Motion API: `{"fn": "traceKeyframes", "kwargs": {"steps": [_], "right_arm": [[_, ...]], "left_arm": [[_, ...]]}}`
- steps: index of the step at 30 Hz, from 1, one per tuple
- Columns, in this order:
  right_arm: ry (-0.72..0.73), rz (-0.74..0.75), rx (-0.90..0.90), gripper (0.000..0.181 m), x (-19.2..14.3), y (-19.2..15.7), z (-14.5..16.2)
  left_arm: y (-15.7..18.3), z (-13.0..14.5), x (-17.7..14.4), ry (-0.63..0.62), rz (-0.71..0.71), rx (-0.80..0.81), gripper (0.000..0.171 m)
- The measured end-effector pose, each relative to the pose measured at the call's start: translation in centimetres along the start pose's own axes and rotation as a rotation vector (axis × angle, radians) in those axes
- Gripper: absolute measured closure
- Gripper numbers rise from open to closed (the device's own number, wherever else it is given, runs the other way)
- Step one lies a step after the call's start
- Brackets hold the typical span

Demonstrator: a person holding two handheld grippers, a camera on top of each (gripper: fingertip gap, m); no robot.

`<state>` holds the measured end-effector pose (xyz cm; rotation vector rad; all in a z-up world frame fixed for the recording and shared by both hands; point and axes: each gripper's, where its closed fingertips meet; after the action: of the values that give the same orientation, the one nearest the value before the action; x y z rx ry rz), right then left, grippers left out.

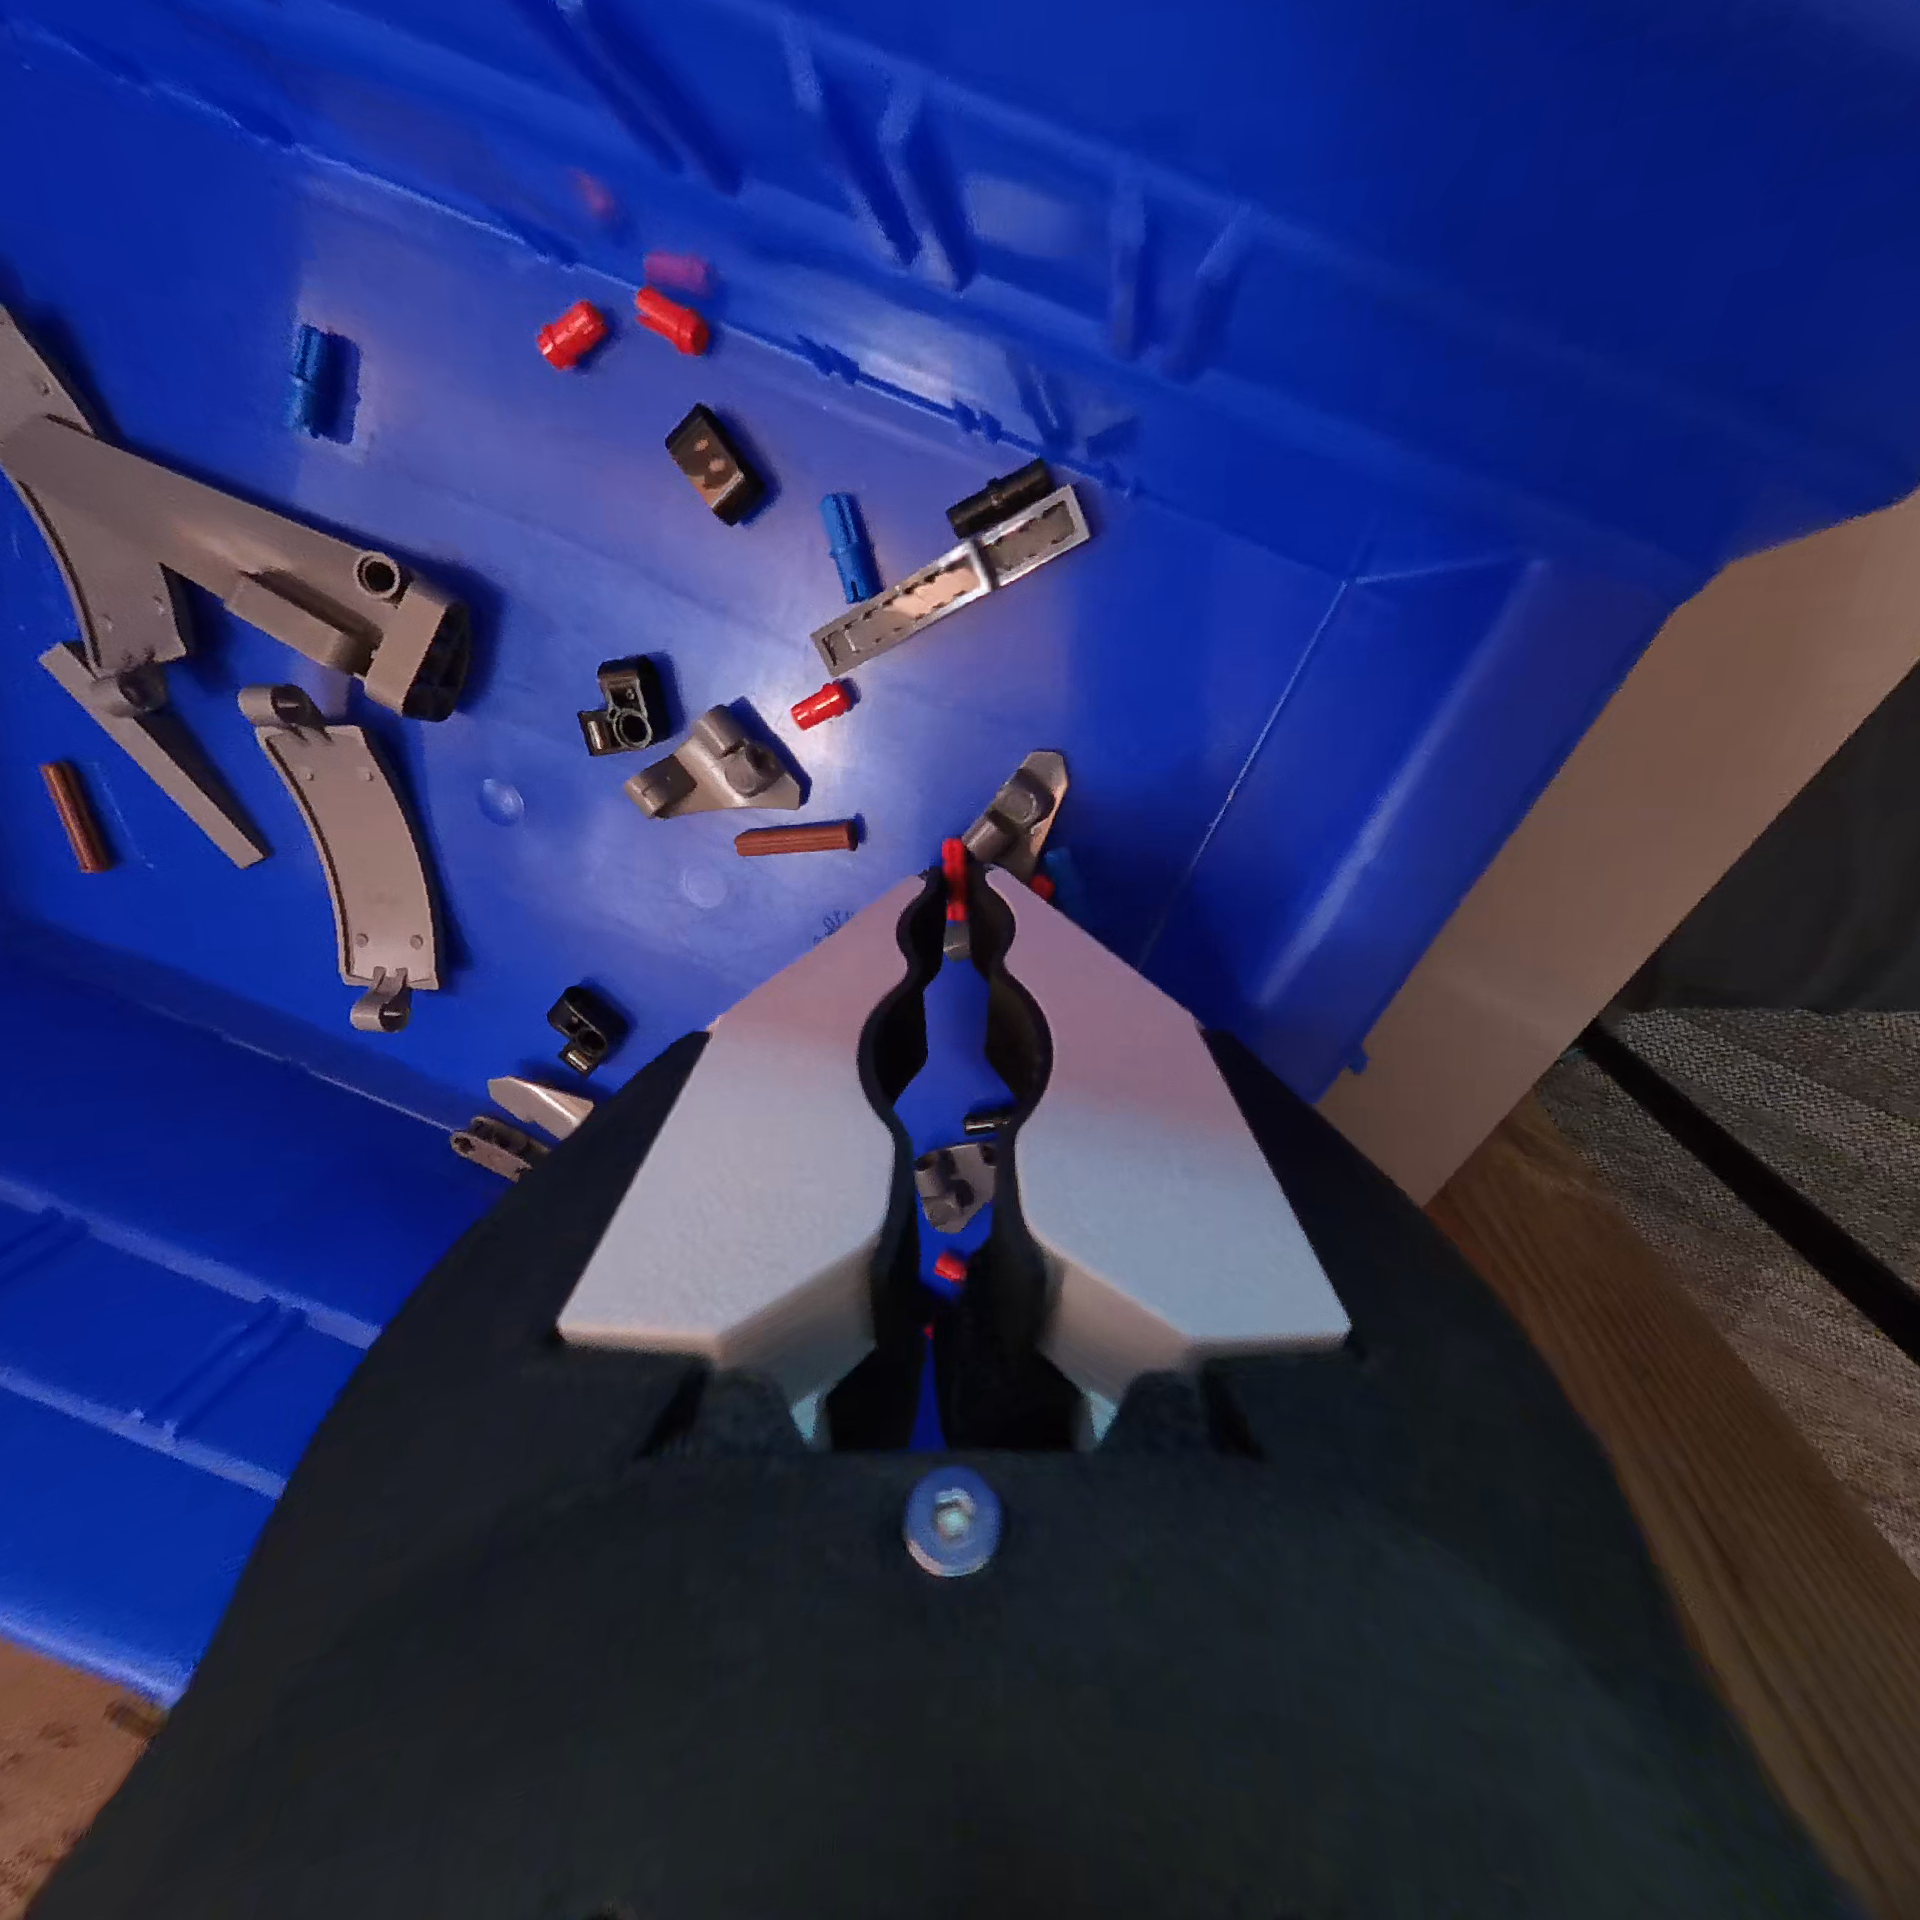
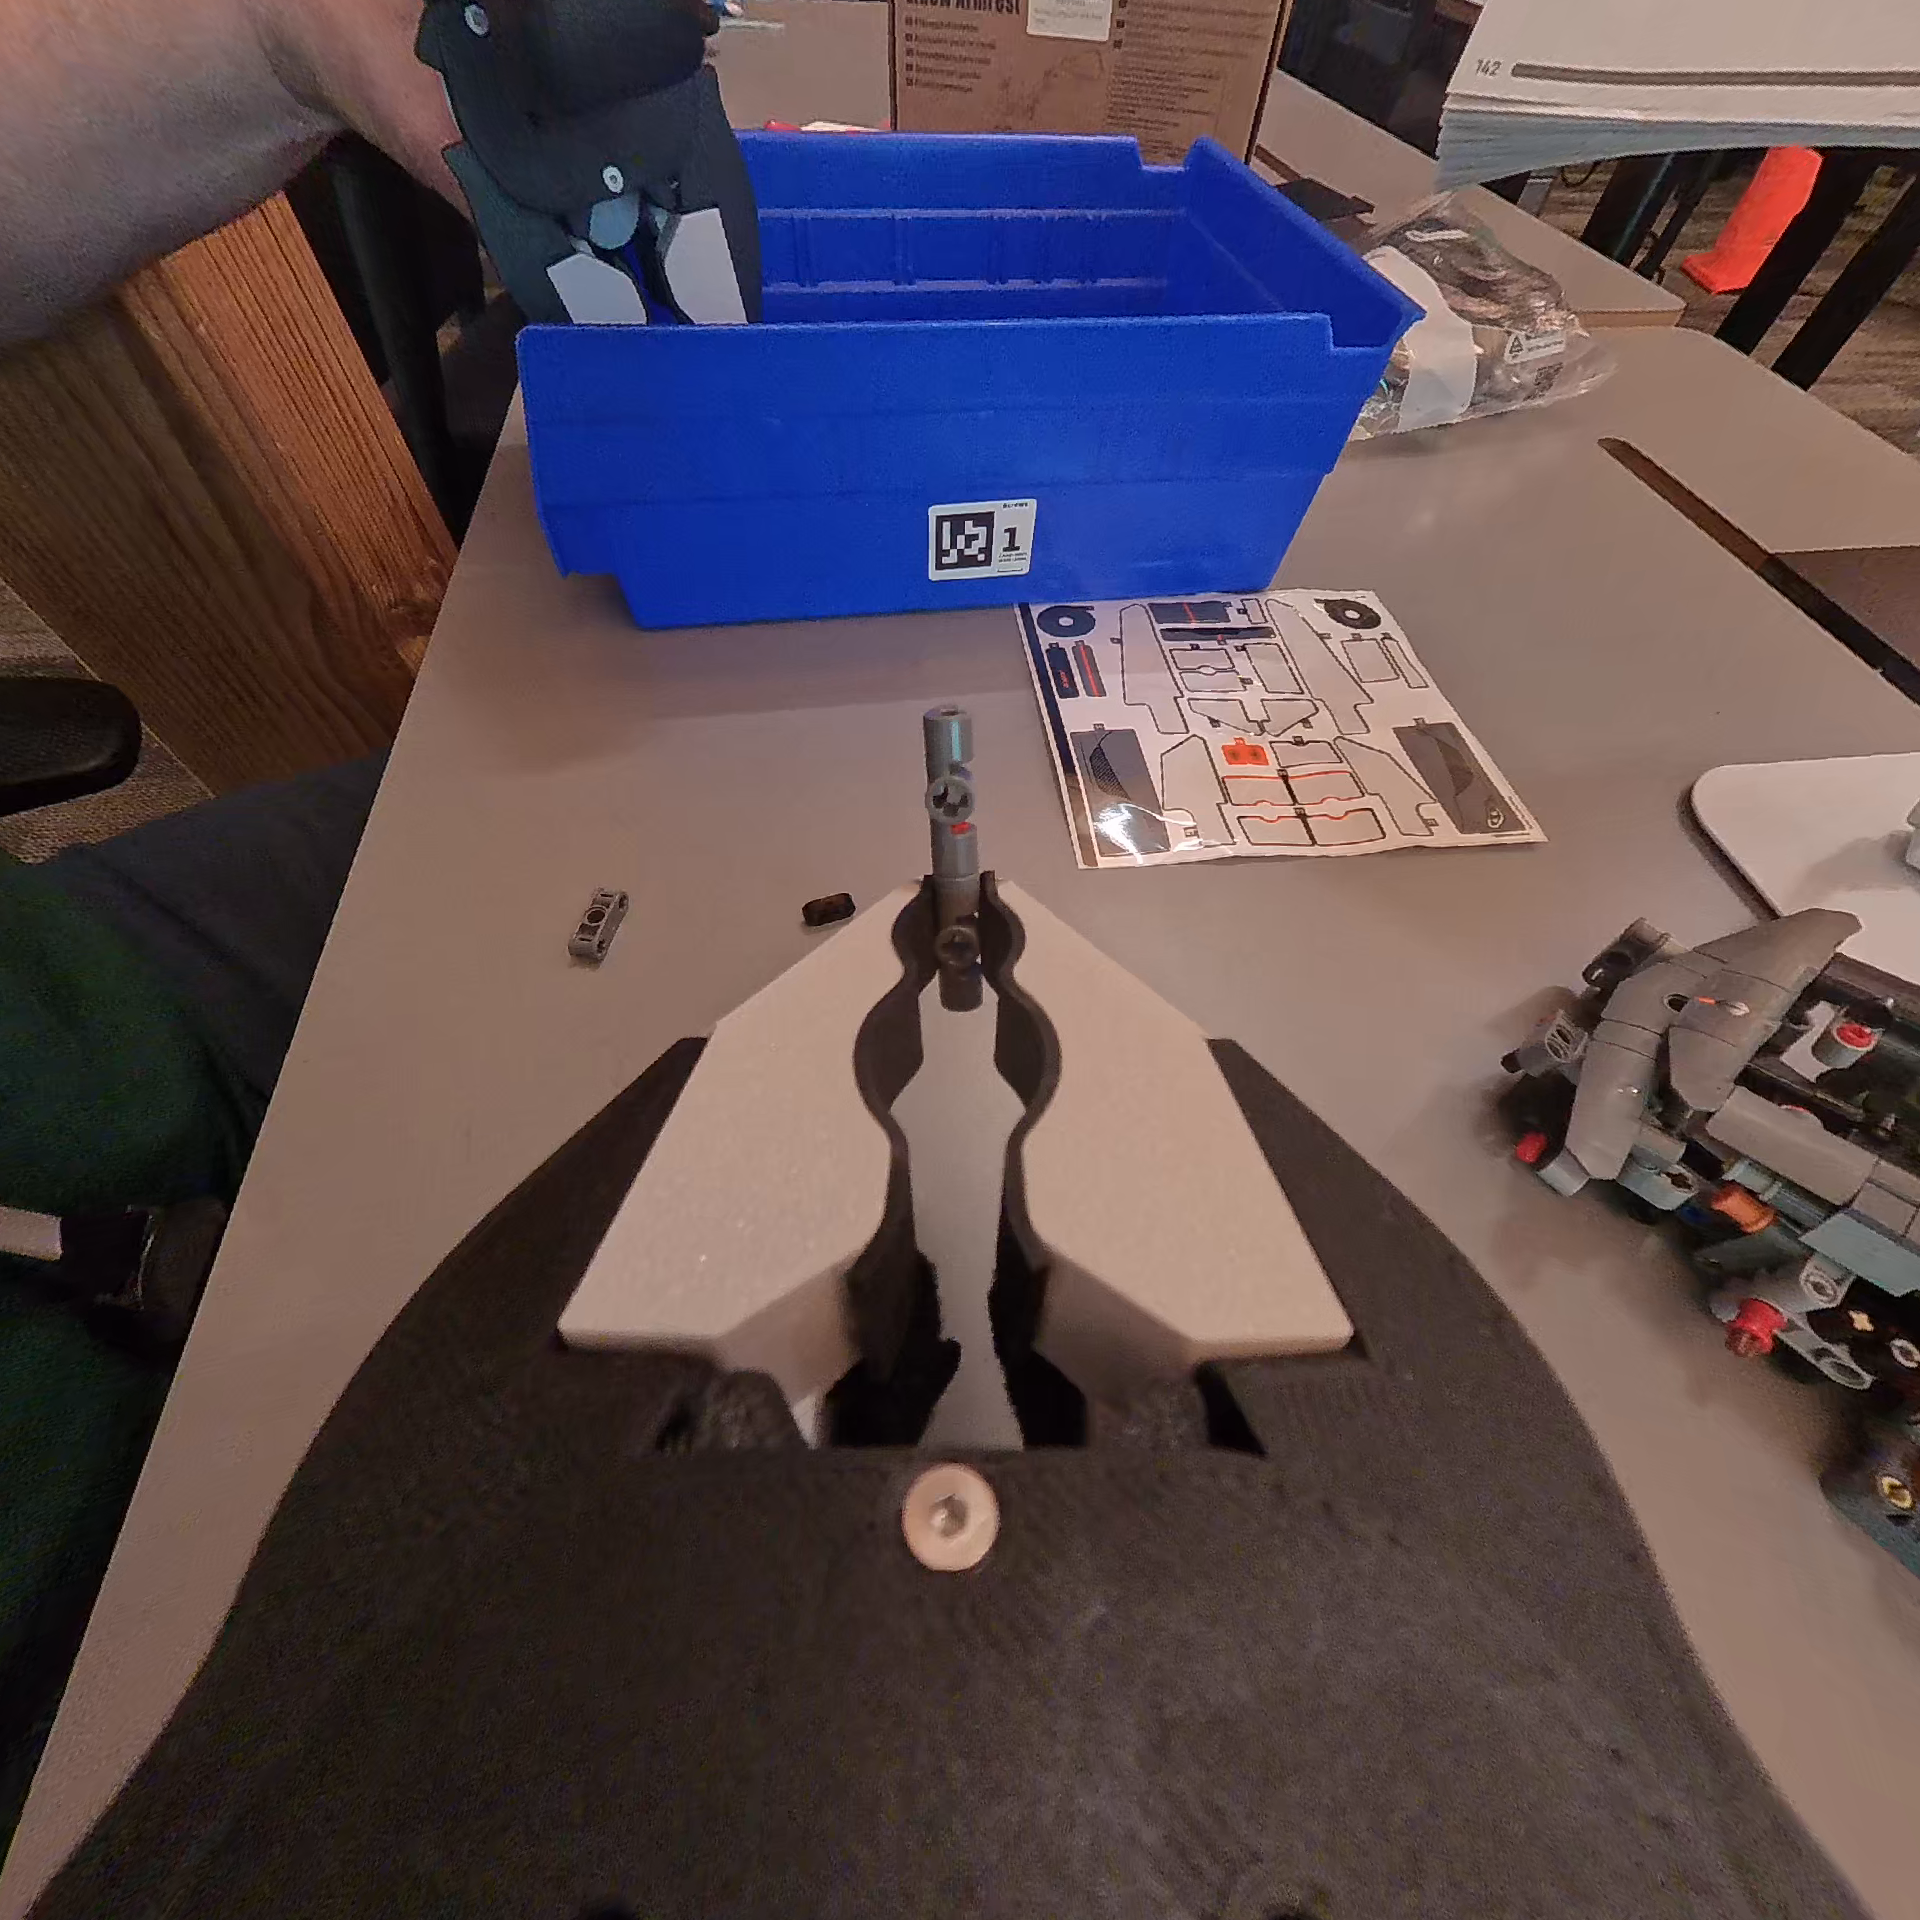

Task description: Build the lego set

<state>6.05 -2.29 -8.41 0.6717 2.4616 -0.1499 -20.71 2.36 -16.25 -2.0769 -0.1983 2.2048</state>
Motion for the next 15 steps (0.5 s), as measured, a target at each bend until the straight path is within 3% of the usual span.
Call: {"fn": "traceKeyframes", "kwargs": {"steps": [4,9,12,15], "right_arm": [[0.006,0.001,-0.001,0.177,-0.2,0.0,-0.1],[0.011,0.009,-0.009,0.177,-0.5,0.0,-0.3],[0.025,0.025,-0.008,0.177,-1.0,0.3,-0.6],[0.034,0.052,0.001,0.177,-1.6,0.8,-0.6]], "left_arm": [[-1.2,0.3,-0.6,0.006,-0.039,-0.076,0.169],[-3.2,-2.1,-7.0,0.099,-0.188,-0.167,0.17],[-2.5,-6.1,-11.6,0.205,-0.236,-0.15,0.17],[0.5,-12.5,-13.4,0.319,-0.2,-0.062,0.17]]}}
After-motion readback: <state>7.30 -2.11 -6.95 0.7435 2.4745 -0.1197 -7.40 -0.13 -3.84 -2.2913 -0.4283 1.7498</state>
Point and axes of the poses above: each gripper's, where its closed fingertips meet, x out along the fingers, z out of its underside, y = z × x across the jaws, and after that the axes turned 12 degrees about -y, right-handed
